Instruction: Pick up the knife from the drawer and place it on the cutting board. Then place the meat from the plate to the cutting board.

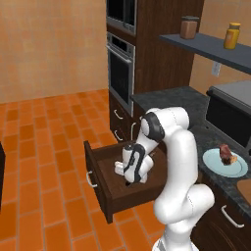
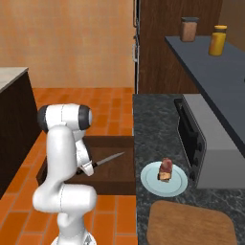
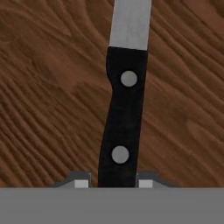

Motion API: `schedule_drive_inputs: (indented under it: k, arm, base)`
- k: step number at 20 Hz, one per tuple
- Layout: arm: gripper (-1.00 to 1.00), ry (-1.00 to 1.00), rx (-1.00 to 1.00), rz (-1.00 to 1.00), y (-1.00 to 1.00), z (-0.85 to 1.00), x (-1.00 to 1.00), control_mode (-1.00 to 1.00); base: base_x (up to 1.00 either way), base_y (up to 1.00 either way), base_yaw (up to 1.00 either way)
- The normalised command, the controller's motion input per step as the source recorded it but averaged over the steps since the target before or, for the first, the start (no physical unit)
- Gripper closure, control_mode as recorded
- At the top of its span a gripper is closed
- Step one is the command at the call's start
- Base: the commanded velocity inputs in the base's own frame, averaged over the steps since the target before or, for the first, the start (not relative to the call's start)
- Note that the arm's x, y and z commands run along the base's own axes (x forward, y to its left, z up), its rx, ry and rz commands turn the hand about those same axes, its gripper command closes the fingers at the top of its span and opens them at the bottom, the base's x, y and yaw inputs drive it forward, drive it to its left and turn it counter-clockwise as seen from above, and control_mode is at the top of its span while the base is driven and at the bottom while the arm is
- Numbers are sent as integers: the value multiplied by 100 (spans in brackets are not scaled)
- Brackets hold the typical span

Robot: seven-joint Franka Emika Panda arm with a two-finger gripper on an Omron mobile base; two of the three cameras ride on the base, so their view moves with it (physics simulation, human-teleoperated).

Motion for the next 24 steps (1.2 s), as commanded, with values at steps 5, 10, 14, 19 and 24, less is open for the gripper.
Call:
schedule_drive_inputs:
  k: [5, 10, 14, 19, 24]
  arm:
    - [100, -1, 0, -4, 1, 35, 0, -100]
    - [100, -4, 0, -6, 19, 100, -15, -100]
    - [100, -17, 0, -6, 9, 100, -49, -100]
    - [100, -17, 0, -11, -4, 100, -66, -100]
    - [100, -1, 0, -20, -8, 100, -78, -100]
  base:
    - [0, 0, 0]
    - [0, 0, 0]
    - [0, 0, 0]
    - [0, 0, 0]
    - [0, 0, 0]
